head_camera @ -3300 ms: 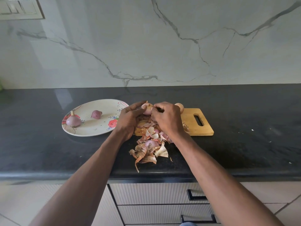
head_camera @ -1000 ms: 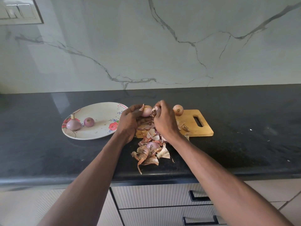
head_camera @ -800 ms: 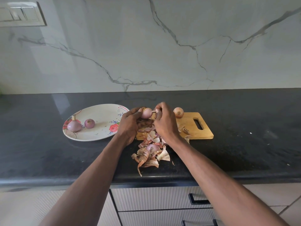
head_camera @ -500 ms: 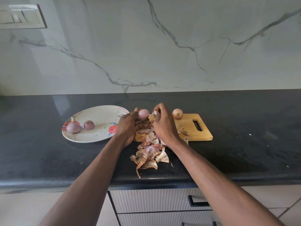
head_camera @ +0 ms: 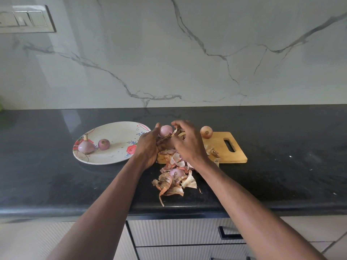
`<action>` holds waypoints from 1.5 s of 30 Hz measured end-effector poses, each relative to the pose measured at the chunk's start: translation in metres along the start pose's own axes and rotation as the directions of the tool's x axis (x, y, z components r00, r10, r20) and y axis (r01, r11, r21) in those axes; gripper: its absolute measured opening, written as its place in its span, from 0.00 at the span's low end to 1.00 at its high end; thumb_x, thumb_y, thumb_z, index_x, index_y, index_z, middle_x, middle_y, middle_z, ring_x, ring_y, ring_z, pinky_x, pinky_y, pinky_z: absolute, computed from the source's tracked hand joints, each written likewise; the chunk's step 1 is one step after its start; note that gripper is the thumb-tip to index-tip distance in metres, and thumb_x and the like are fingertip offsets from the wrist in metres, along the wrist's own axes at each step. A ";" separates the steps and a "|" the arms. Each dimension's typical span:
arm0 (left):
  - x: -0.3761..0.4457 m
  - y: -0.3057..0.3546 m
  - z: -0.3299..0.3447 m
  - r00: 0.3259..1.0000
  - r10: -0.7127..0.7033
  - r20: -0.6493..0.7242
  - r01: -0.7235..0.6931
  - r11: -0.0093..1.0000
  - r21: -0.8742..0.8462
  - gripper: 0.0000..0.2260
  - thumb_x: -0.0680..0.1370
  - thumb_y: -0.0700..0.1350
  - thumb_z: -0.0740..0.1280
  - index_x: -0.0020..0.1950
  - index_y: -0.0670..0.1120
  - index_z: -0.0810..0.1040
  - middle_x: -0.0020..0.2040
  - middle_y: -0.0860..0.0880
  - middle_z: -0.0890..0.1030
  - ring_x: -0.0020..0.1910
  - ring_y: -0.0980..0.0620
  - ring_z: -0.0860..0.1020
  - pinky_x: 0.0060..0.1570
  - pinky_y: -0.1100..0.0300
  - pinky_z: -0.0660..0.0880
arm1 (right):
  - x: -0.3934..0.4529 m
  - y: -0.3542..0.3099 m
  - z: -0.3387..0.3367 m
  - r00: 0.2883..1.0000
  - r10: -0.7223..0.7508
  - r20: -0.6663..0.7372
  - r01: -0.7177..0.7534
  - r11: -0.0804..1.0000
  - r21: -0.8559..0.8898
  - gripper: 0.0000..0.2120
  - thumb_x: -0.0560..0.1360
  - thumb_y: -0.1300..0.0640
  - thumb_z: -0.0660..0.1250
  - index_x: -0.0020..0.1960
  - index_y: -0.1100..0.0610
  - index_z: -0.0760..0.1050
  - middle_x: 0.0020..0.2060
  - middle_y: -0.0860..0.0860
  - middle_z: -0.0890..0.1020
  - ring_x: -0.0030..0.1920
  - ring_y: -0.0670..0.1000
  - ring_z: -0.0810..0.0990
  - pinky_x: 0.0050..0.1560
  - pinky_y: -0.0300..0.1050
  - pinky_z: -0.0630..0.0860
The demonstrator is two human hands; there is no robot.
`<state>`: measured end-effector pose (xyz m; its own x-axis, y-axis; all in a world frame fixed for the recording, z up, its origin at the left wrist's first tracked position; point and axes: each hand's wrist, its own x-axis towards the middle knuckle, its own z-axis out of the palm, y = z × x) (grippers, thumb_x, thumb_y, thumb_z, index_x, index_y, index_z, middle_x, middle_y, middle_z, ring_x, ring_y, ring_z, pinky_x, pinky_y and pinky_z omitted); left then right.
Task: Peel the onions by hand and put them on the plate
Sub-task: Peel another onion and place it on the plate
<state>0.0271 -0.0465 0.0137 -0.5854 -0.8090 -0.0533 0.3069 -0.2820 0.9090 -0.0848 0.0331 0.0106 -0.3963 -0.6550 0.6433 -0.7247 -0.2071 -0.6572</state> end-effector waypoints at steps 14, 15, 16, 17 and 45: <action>-0.001 -0.001 0.000 0.998 0.036 0.057 -0.041 0.995 0.090 0.14 0.82 0.47 0.67 0.54 0.35 0.81 0.45 0.38 0.84 0.38 0.45 0.84 0.34 0.59 0.80 | -0.003 0.005 0.004 0.997 -0.075 0.032 0.081 0.970 -0.231 0.06 0.79 0.70 0.60 0.52 0.63 0.73 0.45 0.53 0.74 0.43 0.51 0.74 0.37 0.40 0.69; -0.001 -0.001 0.000 0.998 0.037 0.056 -0.042 0.994 0.097 0.15 0.82 0.48 0.66 0.54 0.36 0.81 0.45 0.38 0.84 0.37 0.45 0.84 0.33 0.59 0.80 | -0.003 0.004 0.004 0.999 -0.043 0.027 0.047 0.978 -0.203 0.06 0.79 0.70 0.60 0.52 0.63 0.72 0.45 0.53 0.75 0.43 0.51 0.74 0.36 0.36 0.68; -0.001 -0.001 0.001 0.998 0.037 0.052 -0.042 0.994 0.101 0.16 0.83 0.49 0.65 0.54 0.36 0.81 0.45 0.38 0.84 0.37 0.45 0.84 0.32 0.59 0.79 | -0.002 0.003 0.004 1.000 0.000 0.020 0.003 0.987 -0.161 0.05 0.79 0.70 0.60 0.52 0.63 0.72 0.45 0.53 0.75 0.44 0.50 0.74 0.35 0.33 0.67; -0.001 -0.001 0.001 0.998 0.037 0.047 -0.041 0.994 0.099 0.16 0.84 0.49 0.64 0.54 0.36 0.81 0.44 0.38 0.84 0.36 0.45 0.84 0.30 0.59 0.79 | -0.001 0.002 0.003 0.999 0.046 0.014 -0.044 0.993 -0.113 0.05 0.79 0.70 0.60 0.52 0.63 0.72 0.45 0.54 0.76 0.44 0.50 0.74 0.34 0.32 0.67; 0.000 -0.003 -0.001 0.987 0.117 0.109 -0.107 0.990 -0.094 0.16 0.74 0.29 0.68 0.62 0.36 0.77 0.52 0.39 0.84 0.46 0.45 0.84 0.51 0.54 0.83 | 0.003 0.001 -0.010 0.983 0.094 -0.158 -0.102 0.994 -0.043 0.12 0.77 0.57 0.71 0.57 0.62 0.83 0.51 0.54 0.86 0.51 0.49 0.84 0.52 0.40 0.80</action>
<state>0.0270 -0.0459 0.0102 -0.6236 -0.7755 0.0987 0.4372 -0.2414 0.8663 -0.0919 0.0379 0.0157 -0.5464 -0.5489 0.6326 -0.7043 -0.1075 -0.7017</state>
